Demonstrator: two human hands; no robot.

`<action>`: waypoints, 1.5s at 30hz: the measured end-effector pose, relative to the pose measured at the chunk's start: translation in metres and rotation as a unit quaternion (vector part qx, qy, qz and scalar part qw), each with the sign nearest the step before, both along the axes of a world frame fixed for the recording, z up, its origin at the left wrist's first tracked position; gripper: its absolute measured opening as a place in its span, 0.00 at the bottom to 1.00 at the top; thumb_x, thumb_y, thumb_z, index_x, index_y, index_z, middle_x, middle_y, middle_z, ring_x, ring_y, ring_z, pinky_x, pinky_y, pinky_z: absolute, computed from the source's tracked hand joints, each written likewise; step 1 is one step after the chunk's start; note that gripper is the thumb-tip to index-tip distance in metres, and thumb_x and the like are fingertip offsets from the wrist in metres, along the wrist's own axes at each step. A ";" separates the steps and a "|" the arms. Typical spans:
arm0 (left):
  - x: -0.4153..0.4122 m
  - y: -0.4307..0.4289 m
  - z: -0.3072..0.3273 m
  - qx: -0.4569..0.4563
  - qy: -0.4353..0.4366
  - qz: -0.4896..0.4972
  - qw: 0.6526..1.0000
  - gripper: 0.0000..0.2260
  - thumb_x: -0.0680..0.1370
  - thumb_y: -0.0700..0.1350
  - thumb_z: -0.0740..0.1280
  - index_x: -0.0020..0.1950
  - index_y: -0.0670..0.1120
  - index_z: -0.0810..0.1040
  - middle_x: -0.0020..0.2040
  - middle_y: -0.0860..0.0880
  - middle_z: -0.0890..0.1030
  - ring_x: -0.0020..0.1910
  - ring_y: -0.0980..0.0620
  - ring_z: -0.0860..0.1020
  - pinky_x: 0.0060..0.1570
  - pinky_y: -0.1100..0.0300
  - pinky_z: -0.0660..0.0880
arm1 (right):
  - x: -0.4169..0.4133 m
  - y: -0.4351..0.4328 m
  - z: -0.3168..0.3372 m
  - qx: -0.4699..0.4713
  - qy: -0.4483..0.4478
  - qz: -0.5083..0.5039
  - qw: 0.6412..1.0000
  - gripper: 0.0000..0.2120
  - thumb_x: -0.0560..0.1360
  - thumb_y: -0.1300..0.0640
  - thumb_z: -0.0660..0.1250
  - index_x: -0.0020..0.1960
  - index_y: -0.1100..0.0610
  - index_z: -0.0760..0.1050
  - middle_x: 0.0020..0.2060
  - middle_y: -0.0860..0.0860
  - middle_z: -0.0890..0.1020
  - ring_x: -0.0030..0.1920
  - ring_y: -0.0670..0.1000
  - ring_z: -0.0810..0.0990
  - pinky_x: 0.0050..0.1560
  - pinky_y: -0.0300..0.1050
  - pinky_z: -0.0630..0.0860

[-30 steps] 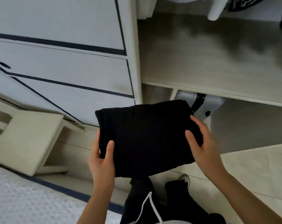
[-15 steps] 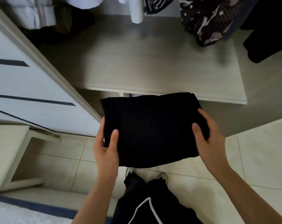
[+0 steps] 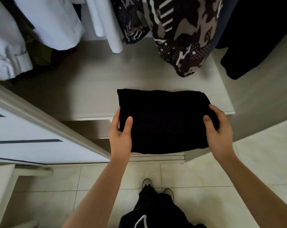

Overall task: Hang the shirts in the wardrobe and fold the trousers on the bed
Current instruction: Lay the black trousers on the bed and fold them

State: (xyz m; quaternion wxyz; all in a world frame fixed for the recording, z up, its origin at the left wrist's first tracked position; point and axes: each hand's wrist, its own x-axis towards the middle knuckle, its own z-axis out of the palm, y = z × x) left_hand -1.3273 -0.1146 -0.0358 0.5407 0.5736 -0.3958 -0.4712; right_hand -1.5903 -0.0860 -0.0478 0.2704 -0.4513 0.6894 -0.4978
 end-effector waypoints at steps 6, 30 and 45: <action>-0.004 -0.060 0.013 0.004 0.003 -0.021 1.000 0.18 0.82 0.47 0.63 0.73 0.52 0.69 0.63 0.58 0.76 0.61 0.58 0.76 0.64 0.57 0.75 | -0.003 -0.058 0.016 -0.022 -0.001 -0.010 1.000 0.19 0.81 0.51 0.62 0.71 0.49 0.67 0.57 0.40 0.76 0.55 0.27 0.73 0.53 0.22 0.69; 0.007 -0.156 -0.036 0.029 -0.325 -0.076 0.942 0.24 0.81 0.46 0.64 0.76 0.44 0.64 0.68 0.40 0.73 0.65 0.39 0.72 0.67 0.46 0.70 | -0.015 -0.139 -0.019 0.123 0.145 -0.005 0.982 0.21 0.80 0.49 0.63 0.67 0.60 0.67 0.55 0.58 0.79 0.53 0.57 0.77 0.47 0.43 0.70; 0.000 -0.116 -0.047 -0.149 -0.648 -0.296 0.686 0.39 0.76 0.56 0.69 0.81 0.50 0.53 0.81 0.43 0.53 0.79 0.37 0.49 0.68 0.33 0.66 | 0.039 -0.121 -0.014 0.127 0.580 0.275 0.757 0.54 0.66 0.59 0.73 0.78 0.42 0.40 0.79 0.54 0.46 0.77 0.66 0.43 0.71 0.72 0.43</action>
